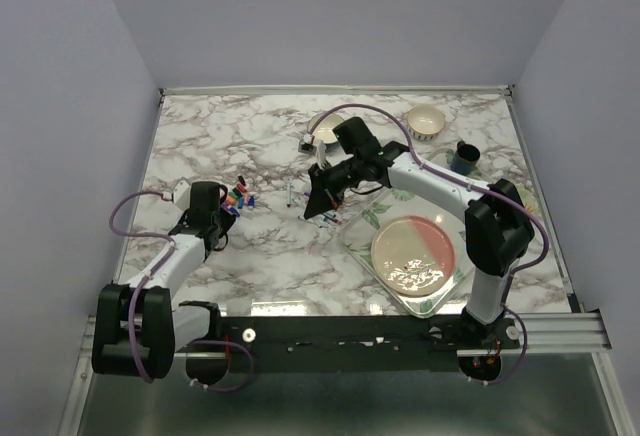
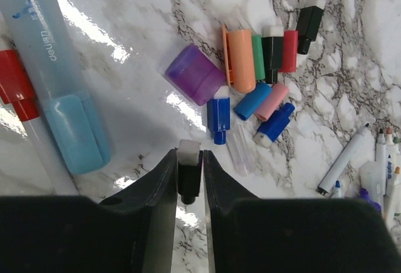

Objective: Open the pen caps
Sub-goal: Place the pen cap on the table with the left arm, then place the barrel on the table with the right arm, then grab a pen on the table with the left arm

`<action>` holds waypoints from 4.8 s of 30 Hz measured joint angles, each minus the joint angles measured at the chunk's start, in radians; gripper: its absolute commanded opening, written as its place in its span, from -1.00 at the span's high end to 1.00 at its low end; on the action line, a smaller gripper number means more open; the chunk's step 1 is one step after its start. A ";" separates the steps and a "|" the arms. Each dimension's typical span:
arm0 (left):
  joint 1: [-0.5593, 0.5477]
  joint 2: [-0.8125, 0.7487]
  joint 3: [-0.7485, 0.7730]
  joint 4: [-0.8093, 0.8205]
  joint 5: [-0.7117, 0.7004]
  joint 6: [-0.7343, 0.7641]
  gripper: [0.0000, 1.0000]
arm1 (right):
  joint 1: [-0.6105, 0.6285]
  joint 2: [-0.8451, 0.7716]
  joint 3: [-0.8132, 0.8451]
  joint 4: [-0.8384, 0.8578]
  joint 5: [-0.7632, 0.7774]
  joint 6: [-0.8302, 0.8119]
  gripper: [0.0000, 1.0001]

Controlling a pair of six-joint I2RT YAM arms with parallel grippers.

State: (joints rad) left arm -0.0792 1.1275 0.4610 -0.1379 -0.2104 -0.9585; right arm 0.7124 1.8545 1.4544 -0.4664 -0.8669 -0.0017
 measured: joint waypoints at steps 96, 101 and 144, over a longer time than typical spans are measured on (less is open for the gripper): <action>0.169 0.304 0.357 -0.368 -0.195 0.073 0.01 | 0.002 0.025 0.162 -0.177 0.360 -0.280 0.47; 0.180 0.327 0.395 -0.369 -0.202 0.095 0.00 | 0.002 0.018 0.161 -0.177 0.351 -0.280 0.47; 0.215 -0.004 0.190 -0.117 0.198 0.203 1.00 | 0.002 -0.066 0.064 -0.167 0.136 -0.313 0.39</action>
State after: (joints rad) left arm 0.1360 1.1236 0.6514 -0.2554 -0.0120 -0.7559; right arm 0.7143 1.7889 1.5188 -0.6331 -0.7307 -0.3145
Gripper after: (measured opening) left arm 0.341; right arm 0.248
